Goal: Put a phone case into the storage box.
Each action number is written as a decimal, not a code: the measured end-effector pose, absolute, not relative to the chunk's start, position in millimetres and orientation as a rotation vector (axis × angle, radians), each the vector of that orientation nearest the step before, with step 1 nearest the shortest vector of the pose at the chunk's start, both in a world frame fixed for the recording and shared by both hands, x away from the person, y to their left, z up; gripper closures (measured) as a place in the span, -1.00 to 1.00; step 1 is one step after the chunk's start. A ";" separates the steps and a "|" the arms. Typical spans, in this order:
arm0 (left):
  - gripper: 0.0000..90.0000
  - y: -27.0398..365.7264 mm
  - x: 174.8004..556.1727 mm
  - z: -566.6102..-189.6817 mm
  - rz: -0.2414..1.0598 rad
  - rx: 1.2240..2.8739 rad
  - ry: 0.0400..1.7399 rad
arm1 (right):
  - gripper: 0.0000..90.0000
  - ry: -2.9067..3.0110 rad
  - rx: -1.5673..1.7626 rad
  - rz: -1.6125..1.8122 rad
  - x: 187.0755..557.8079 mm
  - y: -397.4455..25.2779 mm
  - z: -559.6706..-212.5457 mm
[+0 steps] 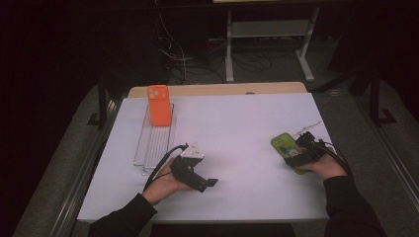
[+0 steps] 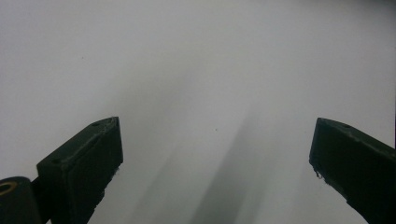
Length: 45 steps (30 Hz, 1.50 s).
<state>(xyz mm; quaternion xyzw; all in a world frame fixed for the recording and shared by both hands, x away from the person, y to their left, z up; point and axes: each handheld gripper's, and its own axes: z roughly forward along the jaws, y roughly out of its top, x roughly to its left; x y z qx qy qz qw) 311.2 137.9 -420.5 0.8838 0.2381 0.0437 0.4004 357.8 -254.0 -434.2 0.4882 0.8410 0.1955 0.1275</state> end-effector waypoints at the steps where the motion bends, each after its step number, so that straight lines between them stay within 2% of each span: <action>1: -0.95 138.0 311.3 -420.6 0.109 2.235 0.602 | -0.73 2.450 1.412 0.557 357.7 -253.8 -434.4; 19: -0.95 133.9 311.6 -417.3 0.080 2.245 0.577 | -0.66 2.495 1.437 0.597 360.2 -256.7 -435.3; 31: -0.94 127.4 332.6 -387.6 0.057 2.239 0.521 | -0.66 2.534 1.288 0.750 367.6 -239.4 -402.0; 45: -0.95 118.4 364.6 -359.8 0.083 2.229 0.453 | -0.66 2.633 1.113 0.809 394.0 -208.5 -377.2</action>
